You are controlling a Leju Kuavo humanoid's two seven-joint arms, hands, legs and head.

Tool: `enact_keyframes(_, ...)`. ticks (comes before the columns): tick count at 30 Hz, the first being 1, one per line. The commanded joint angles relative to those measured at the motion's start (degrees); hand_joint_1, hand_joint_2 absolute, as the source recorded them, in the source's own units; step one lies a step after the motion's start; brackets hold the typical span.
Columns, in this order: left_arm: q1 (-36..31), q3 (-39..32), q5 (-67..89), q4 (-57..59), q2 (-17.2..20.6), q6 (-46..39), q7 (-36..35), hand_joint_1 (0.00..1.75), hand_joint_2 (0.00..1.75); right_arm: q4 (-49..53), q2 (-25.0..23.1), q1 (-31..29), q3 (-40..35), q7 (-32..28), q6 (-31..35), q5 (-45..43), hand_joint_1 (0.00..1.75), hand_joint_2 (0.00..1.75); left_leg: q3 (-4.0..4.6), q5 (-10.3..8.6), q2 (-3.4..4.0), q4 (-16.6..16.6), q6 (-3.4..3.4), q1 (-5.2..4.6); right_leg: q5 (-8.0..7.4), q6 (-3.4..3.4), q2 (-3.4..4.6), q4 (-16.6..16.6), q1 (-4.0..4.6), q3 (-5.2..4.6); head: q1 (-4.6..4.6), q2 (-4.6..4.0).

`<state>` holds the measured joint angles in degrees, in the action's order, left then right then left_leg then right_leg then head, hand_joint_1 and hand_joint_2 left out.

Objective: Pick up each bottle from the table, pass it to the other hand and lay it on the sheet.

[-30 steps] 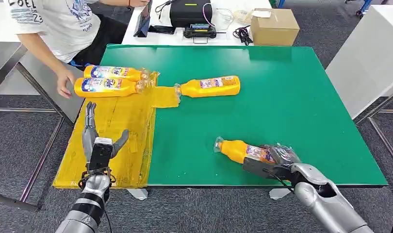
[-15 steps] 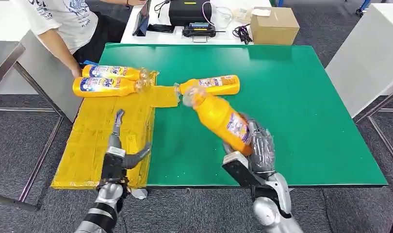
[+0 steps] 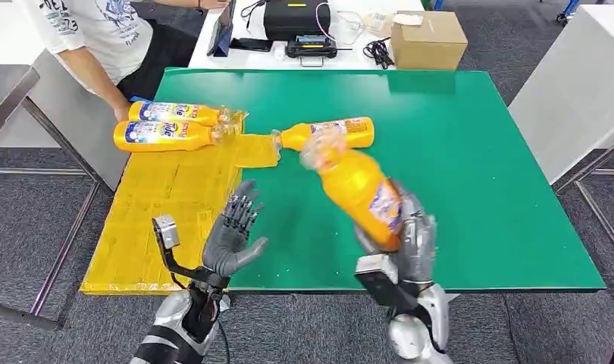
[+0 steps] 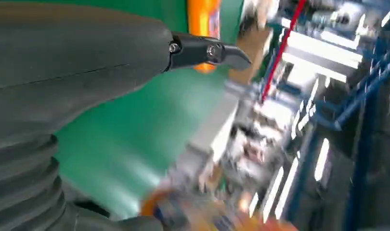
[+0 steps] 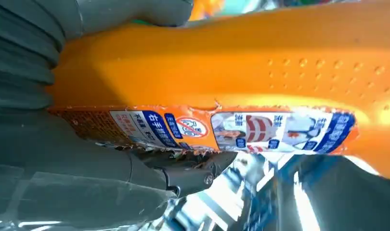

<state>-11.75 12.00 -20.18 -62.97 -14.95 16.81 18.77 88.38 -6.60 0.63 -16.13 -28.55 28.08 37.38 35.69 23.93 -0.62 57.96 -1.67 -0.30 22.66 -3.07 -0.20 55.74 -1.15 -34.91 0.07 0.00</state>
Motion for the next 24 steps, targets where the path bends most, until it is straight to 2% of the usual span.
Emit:
enact_keyframes(1,-0.78,5.23,-2.3,1.17,2.58,1.02,-1.63,0.0,1.75,-15.54,-4.07,-3.12,-3.46,-1.36,0.55,1.48,1.75,1.75,-0.22,0.06,0.17,-0.07,0.09,0.06,0.01,0.1,0.14,-0.08,0.07,0.17,0.0,0.0)
enact_keyframes(9,-1.05,5.36,-3.01,1.58,2.73,1.46,-1.87,0.0,1.75,-15.1,-2.97,-3.33,-4.04,-0.71,0.18,2.58,1.75,1.75,-0.33,0.13,0.17,-0.04,0.11,0.08,0.07,0.15,0.15,-0.08,0.08,0.31,0.02,0.0)
enact_keyframes(13,-1.86,6.19,-6.91,4.7,2.54,3.02,-3.85,0.0,1.75,-20.78,-5.22,-5.09,-7.08,-0.73,0.45,2.01,1.75,1.75,-0.25,0.08,0.18,-0.07,0.1,0.04,0.03,0.14,0.16,-0.08,0.05,0.21,0.02,0.0)
enact_keyframes(17,-1.92,7.26,-6.12,5.61,2.85,2.18,-3.23,0.0,1.75,-23.28,-5.23,-6.51,-9.11,-0.51,2.02,1.61,1.75,1.75,-0.16,0.03,0.12,-0.08,0.08,0.02,0.01,0.1,0.09,-0.07,0.02,0.12,0.02,0.0)
enact_keyframes(18,-1.92,7.7,-5.62,5.74,2.92,1.82,-3.31,0.0,1.75,-23.22,-5.12,-6.82,-9.4,-0.33,1.79,1.49,1.75,1.75,-0.37,0.1,0.19,-0.09,0.14,0.08,0.06,0.18,0.15,-0.1,0.09,0.31,0.0,0.0)
enact_keyframes(24,-2.2,8.7,-3.44,7.08,2.06,-0.4,-3.21,0.0,1.75,-26.76,-5.97,-8.88,-12.77,1.17,-0.95,1.3,1.75,1.75,-0.36,0.13,0.21,-0.06,0.11,0.09,0.07,0.15,0.17,-0.08,0.09,0.31,0.02,0.0)
